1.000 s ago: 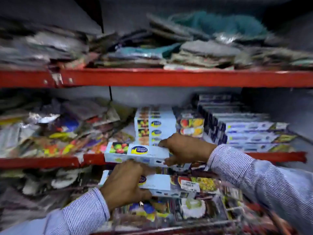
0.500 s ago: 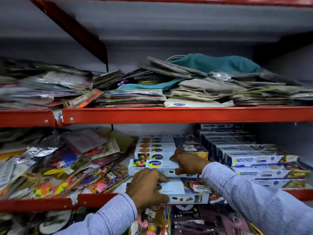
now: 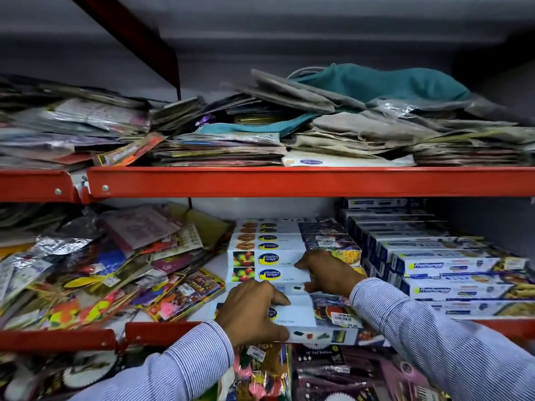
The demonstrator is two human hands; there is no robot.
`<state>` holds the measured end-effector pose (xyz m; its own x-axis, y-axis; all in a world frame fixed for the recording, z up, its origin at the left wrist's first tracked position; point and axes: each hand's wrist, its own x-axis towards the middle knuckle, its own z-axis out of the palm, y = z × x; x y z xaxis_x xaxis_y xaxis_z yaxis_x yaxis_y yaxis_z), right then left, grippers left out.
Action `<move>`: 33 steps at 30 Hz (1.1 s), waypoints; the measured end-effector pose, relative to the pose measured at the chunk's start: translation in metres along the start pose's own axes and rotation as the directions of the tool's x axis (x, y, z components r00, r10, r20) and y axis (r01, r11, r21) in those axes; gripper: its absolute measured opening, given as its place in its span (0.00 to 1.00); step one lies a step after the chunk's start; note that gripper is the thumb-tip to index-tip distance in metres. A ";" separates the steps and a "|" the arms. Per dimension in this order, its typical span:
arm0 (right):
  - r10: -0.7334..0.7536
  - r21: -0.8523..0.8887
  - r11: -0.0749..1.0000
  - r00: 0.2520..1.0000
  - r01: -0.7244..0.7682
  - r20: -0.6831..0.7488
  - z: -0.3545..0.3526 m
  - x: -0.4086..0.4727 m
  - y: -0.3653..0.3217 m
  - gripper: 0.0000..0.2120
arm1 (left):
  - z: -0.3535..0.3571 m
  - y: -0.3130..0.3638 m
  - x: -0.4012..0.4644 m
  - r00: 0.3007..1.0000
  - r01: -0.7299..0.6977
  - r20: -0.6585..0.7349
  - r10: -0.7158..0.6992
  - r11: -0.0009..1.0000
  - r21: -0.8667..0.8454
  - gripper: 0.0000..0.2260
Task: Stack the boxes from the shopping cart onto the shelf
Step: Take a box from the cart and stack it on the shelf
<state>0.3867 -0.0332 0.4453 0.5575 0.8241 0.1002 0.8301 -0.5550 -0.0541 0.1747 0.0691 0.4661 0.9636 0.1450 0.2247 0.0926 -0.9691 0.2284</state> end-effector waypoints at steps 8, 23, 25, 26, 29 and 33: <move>0.045 0.049 0.998 0.994 -0.040 -0.100 -0.012 -0.001 -0.008 0.19 | 0.003 -0.004 0.009 0.999 -0.012 -0.048 0.011 1.000 -0.007 0.25; -0.056 0.231 0.970 0.996 0.071 -0.070 -0.013 -0.030 0.007 0.13 | 0.047 -0.028 0.064 0.990 -0.036 -0.134 0.033 0.999 -0.020 0.28; -0.057 0.250 0.964 0.989 0.090 -0.139 0.000 -0.039 0.008 0.14 | 0.057 -0.029 0.062 0.986 -0.044 -0.164 0.043 0.999 -0.002 0.28; -0.056 0.252 0.963 0.983 0.099 -0.174 0.007 -0.043 0.009 0.14 | 0.061 -0.029 0.060 0.982 -0.049 -0.180 0.050 0.999 0.010 0.28; -0.024 0.252 0.964 0.966 0.091 -0.259 0.023 -0.051 0.008 0.16 | 0.070 -0.028 0.054 0.966 -0.061 -0.246 0.082 0.994 0.093 0.25; 0.004 0.274 0.958 0.952 0.084 -0.306 0.028 -0.057 0.008 0.20 | 0.074 -0.031 0.054 0.951 -0.047 -0.286 0.118 0.968 0.245 0.20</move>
<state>0.3620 -0.0812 0.4118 0.5310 0.7475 0.3991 0.8450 -0.4317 -0.3158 0.2424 0.0918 0.4014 0.8553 0.0803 0.5119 0.1061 -0.9941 -0.0214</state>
